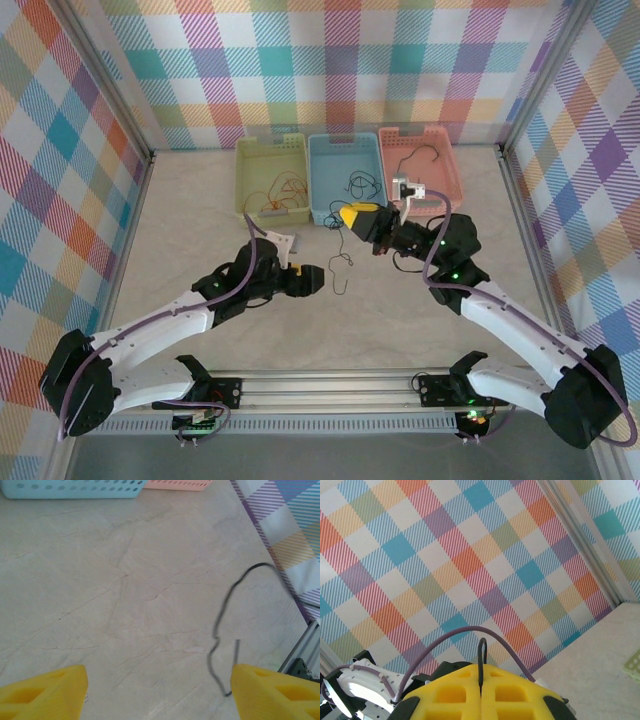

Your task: Untangle the cables

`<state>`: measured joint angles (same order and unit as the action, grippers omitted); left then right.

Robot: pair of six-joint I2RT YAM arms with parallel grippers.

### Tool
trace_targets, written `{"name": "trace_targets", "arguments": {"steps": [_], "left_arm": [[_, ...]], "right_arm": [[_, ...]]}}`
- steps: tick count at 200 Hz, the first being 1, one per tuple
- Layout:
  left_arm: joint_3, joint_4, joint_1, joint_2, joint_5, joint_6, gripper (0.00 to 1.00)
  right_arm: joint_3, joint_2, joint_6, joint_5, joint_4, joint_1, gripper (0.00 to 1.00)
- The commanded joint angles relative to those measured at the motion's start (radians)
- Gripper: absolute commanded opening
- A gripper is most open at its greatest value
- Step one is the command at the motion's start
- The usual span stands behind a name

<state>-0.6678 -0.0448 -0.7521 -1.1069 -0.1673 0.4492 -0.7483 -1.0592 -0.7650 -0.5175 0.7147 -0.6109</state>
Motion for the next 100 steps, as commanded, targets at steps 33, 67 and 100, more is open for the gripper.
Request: {"name": "trace_targets", "arguments": {"steps": [33, 67, 100], "left_arm": [[0.035, 0.091, -0.026, 0.053, -0.053, -0.036, 0.76], [0.025, 0.078, -0.031, 0.045, -0.036, -0.044, 0.76], [0.023, 0.062, -0.032, 0.058, -0.013, -0.048, 0.75]], "right_arm": [[-0.069, -0.047, -0.063, 0.002, 0.020, -0.040, 0.00], [-0.084, -0.067, -0.104, 0.011, 0.041, -0.060, 0.00], [-0.101, -0.067, -0.113, 0.003, 0.029, -0.080, 0.00]]}}
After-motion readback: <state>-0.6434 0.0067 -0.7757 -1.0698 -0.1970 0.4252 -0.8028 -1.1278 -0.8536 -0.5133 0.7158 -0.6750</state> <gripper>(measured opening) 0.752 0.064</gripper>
